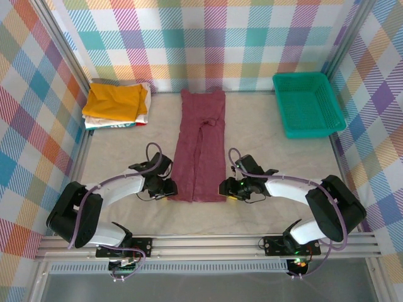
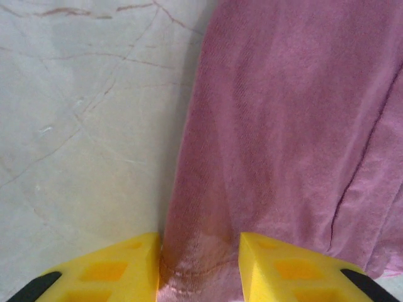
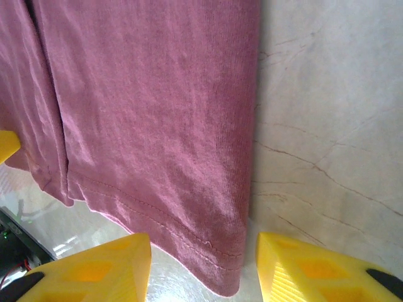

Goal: Fold and stack the t-shirts

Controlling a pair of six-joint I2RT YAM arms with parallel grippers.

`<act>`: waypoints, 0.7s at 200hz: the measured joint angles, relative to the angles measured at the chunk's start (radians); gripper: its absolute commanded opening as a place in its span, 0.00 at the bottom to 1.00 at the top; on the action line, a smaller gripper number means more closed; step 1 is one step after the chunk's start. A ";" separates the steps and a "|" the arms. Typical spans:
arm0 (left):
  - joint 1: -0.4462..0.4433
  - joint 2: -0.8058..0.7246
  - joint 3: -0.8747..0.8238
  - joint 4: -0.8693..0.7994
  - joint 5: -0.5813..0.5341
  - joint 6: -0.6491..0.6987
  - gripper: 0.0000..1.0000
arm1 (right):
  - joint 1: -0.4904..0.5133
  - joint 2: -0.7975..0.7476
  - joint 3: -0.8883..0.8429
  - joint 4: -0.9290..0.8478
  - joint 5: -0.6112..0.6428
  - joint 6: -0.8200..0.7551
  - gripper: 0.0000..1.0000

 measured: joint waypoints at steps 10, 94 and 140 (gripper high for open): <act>-0.003 0.002 -0.002 0.003 -0.003 -0.003 0.33 | 0.000 0.000 -0.001 0.007 0.003 0.003 0.48; -0.043 -0.008 -0.014 0.022 -0.034 -0.038 0.07 | 0.000 -0.011 -0.034 0.029 -0.008 0.050 0.49; -0.048 -0.029 -0.036 0.065 -0.017 -0.056 0.00 | 0.029 -0.009 -0.029 0.025 -0.049 0.082 0.49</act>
